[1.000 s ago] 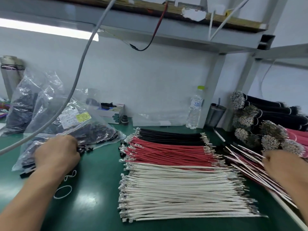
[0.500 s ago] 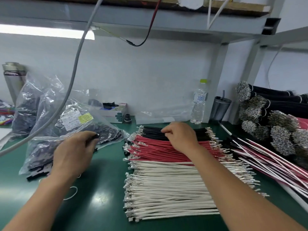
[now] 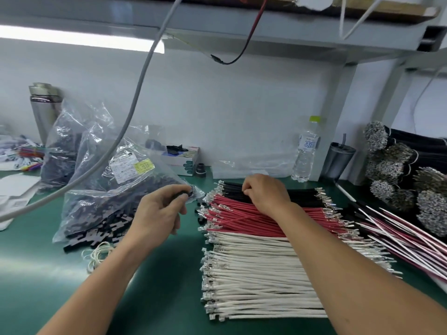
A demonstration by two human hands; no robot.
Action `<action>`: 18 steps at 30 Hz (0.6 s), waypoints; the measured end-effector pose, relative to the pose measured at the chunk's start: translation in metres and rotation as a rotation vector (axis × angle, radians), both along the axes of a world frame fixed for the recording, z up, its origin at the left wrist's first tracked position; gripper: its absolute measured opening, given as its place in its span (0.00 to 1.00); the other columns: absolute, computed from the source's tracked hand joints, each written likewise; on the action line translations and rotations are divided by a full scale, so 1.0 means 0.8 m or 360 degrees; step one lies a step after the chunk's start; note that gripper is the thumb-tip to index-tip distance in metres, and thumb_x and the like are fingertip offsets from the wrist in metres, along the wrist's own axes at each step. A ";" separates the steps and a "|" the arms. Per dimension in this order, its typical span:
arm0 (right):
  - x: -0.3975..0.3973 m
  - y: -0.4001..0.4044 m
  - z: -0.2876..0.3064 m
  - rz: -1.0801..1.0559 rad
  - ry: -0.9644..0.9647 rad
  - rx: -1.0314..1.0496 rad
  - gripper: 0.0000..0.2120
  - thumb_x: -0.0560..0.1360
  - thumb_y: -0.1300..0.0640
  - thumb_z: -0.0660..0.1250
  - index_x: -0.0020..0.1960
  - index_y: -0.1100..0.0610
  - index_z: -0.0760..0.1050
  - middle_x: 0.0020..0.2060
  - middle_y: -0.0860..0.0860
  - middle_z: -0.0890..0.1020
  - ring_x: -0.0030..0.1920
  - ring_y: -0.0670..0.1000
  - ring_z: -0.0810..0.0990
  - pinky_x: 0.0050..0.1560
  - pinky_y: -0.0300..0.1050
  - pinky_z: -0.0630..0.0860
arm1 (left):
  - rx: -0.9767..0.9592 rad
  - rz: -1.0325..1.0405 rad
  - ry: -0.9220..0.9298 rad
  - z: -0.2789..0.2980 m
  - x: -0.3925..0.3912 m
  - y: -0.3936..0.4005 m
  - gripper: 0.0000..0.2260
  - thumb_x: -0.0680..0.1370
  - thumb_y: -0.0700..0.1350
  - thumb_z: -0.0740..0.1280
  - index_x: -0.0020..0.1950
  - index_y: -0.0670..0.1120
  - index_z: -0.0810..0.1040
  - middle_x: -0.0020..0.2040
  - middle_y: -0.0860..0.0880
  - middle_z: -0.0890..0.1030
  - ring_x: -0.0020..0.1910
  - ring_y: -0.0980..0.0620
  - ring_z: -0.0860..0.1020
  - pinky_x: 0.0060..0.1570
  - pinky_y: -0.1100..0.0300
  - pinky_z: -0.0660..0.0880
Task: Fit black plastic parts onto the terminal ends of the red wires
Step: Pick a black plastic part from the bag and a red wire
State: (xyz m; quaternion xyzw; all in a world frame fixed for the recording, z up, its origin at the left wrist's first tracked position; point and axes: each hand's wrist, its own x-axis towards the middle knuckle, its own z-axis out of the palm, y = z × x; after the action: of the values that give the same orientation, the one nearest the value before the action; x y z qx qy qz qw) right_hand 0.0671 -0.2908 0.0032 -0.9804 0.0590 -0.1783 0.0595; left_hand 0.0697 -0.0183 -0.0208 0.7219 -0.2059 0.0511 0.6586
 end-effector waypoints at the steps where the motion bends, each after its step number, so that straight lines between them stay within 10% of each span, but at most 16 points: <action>1: 0.000 -0.002 0.005 0.0018 -0.0087 -0.0034 0.06 0.82 0.56 0.65 0.54 0.52 0.81 0.51 0.50 0.84 0.49 0.52 0.81 0.44 0.44 0.70 | -0.0064 -0.0033 0.0064 0.002 -0.002 -0.002 0.10 0.82 0.43 0.68 0.51 0.55 0.87 0.34 0.49 0.80 0.26 0.50 0.74 0.25 0.57 0.75; 12: -0.077 0.030 0.094 0.0390 -0.0981 -0.0024 0.08 0.81 0.54 0.62 0.55 0.51 0.80 0.47 0.44 0.73 0.42 0.44 0.75 0.38 0.37 0.68 | -0.0367 -0.0299 0.0367 0.011 -0.019 -0.011 0.14 0.67 0.34 0.77 0.53 0.39 0.87 0.43 0.38 0.87 0.38 0.48 0.85 0.40 0.61 0.82; 18: -0.141 0.055 0.017 0.0500 -0.0850 0.0142 0.03 0.78 0.51 0.72 0.47 0.49 0.84 0.40 0.41 0.75 0.34 0.39 0.71 0.34 0.34 0.71 | -0.0214 -0.0296 0.0285 0.015 -0.026 -0.014 0.13 0.62 0.40 0.80 0.45 0.48 0.89 0.44 0.43 0.88 0.37 0.52 0.84 0.36 0.63 0.81</action>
State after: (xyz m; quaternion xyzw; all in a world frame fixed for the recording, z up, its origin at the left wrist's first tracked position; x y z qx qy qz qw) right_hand -0.0459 -0.2471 0.0168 -0.8924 -0.1033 -0.4154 0.1426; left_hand 0.0486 -0.0297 -0.0090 0.6557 -0.2083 -0.0610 0.7232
